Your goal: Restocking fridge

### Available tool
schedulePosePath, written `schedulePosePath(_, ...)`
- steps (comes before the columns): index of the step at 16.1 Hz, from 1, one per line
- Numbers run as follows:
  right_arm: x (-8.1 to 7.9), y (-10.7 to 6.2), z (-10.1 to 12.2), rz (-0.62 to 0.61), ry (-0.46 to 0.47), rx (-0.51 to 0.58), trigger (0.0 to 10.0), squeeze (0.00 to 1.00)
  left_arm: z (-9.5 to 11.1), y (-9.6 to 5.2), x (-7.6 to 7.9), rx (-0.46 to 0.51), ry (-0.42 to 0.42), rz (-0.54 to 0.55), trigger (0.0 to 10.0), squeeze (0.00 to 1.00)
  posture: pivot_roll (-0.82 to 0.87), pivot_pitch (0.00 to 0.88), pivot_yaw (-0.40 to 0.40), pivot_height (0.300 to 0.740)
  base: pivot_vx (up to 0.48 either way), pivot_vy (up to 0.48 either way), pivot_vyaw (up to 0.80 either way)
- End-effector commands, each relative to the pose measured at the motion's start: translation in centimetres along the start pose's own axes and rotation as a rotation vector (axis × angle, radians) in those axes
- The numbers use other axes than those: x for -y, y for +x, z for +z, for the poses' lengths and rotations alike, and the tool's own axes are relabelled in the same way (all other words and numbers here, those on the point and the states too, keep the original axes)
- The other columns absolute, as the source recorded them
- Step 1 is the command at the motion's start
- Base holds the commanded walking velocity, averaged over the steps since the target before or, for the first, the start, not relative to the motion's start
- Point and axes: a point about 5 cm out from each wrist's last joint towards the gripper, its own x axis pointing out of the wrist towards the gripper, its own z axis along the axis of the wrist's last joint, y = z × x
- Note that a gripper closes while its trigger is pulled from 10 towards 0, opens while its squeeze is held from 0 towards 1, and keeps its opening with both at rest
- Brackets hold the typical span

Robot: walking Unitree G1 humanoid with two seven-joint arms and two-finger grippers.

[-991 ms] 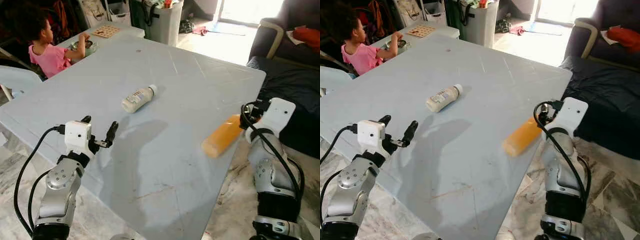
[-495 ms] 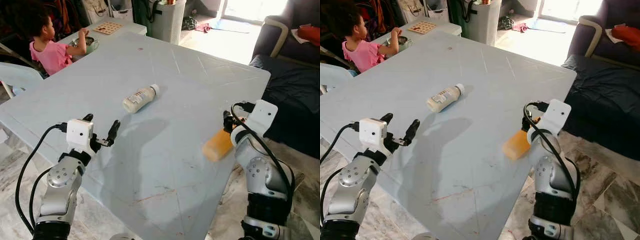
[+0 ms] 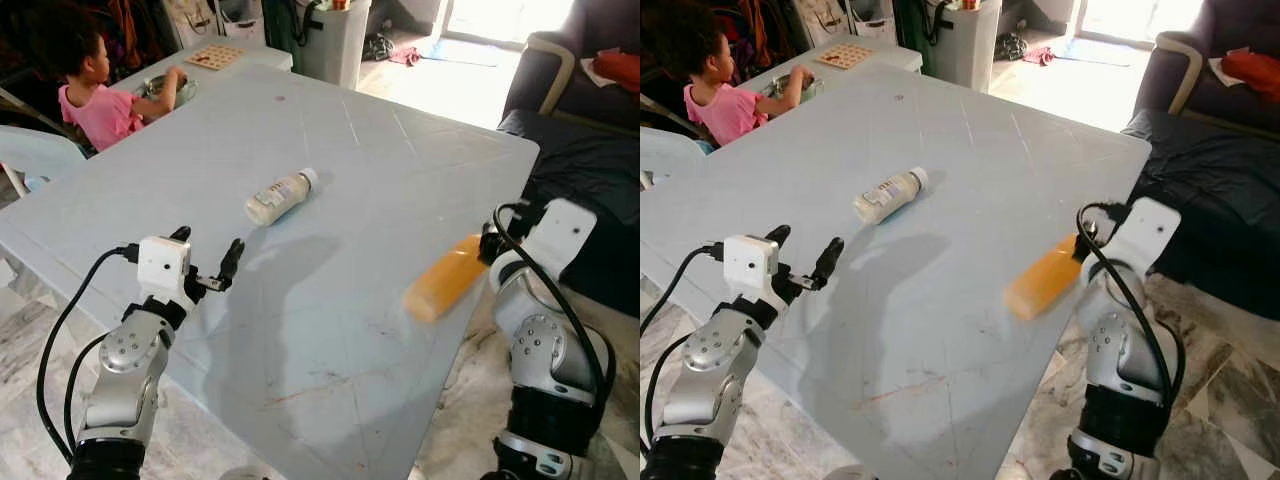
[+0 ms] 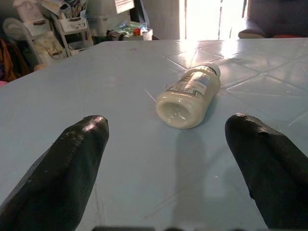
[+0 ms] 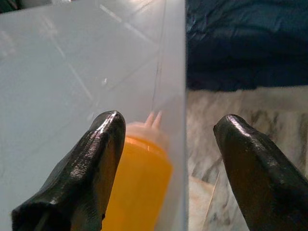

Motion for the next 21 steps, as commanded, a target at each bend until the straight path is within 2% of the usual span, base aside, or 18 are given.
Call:
schedulePosePath(1,-0.2,-0.3,0.4,0.014,0.011,0.006,10.0,0.0,0.0,0.1,-0.1,-0.003,0.011,0.001,10.0,0.0,0.0,0.005,0.019,0.74,0.0,0.0,0.0)
schedulePosePath(3,-1.1,-0.3,0.0,0.078,0.053,-0.027,10.0,0.0,-0.1,0.1,-0.2,-0.004,0.012,0.001,10.0,0.0,0.0,0.01,0.019,0.74,0.0,0.0,0.0)
schedulePosePath(7,-2.6,-0.4,-0.7,0.122,0.128,-0.099,10.0,0.0,-0.2,0.1,-0.2,-0.004,0.012,0.001,10.0,0.0,0.01,0.015,0.016,0.74,0.0,0.0,0.0)
schedulePosePath(13,-1.8,-0.5,-1.6,0.034,0.226,-0.194,10.0,0.0,0.0,0.2,-0.2,-0.001,0.016,-0.001,10.0,0.0,0.01,0.017,0.018,0.74,0.0,0.0,0.0)
schedulePosePath(18,-1.8,-0.1,-2.5,0.04,0.162,-0.251,10.0,0.0,0.1,0.5,-0.2,0.001,0.017,-0.01,10.0,0.0,0.01,0.015,0.023,0.74,0.0,0.0,0.0)
schedulePosePath(19,-1.6,0.1,-3.0,0.056,0.132,-0.259,3.6,0.0,0.2,0.5,-0.2,0.002,0.018,-0.012,10.0,0.0,0.01,0.015,0.023,0.74,0.0,0.0,0.0)
schedulePosePath(20,-1.6,0.3,-3.5,0.088,0.096,-0.284,0.0,0.0,0.2,0.6,-0.1,0.003,0.018,-0.011,10.0,0.0,0.01,0.017,0.021,0.74,0.0,0.0,0.0)
schedulePosePath(21,-1.5,0.4,-4.1,0.122,0.067,-0.318,0.0,0.0,0.2,0.5,-0.1,0.001,0.018,-0.011,10.0,0.0,0.01,0.017,0.021,0.74,0.0,0.0,0.0)
